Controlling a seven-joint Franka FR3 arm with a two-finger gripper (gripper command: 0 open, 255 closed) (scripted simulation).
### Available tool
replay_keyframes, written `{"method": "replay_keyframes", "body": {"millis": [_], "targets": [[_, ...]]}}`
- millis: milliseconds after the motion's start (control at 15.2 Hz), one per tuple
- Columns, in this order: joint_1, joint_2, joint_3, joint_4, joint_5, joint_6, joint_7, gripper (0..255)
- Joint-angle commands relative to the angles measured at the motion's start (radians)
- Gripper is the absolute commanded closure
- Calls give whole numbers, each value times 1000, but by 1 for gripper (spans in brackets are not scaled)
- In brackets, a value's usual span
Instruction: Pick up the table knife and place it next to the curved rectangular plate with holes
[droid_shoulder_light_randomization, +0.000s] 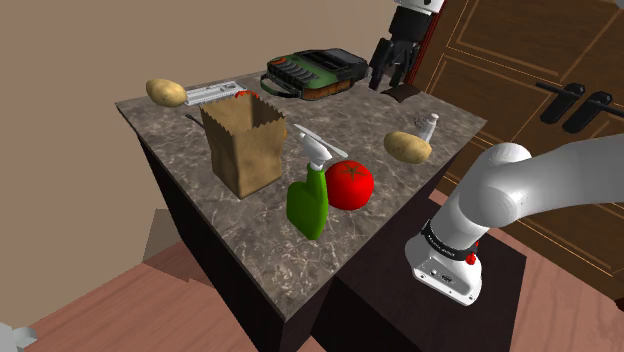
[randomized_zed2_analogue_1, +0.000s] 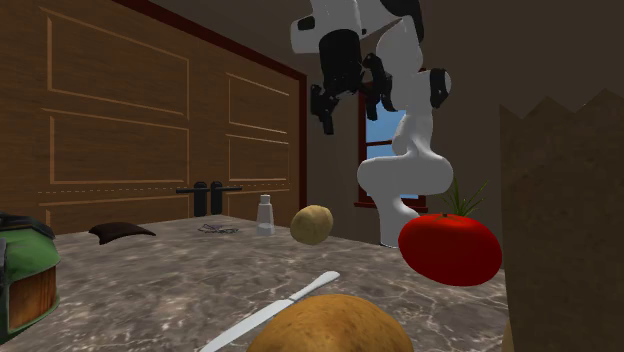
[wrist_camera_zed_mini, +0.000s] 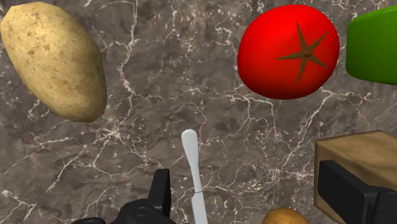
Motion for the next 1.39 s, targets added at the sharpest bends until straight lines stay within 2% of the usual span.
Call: {"method": "replay_keyframes", "body": {"millis": [0,660,1320], "targets": [[0,0,0,0,0,0,0,0],[19,296,17,-43,-36,330,-54,0],[28,658,31,49,-80,593,-82,0]]}}
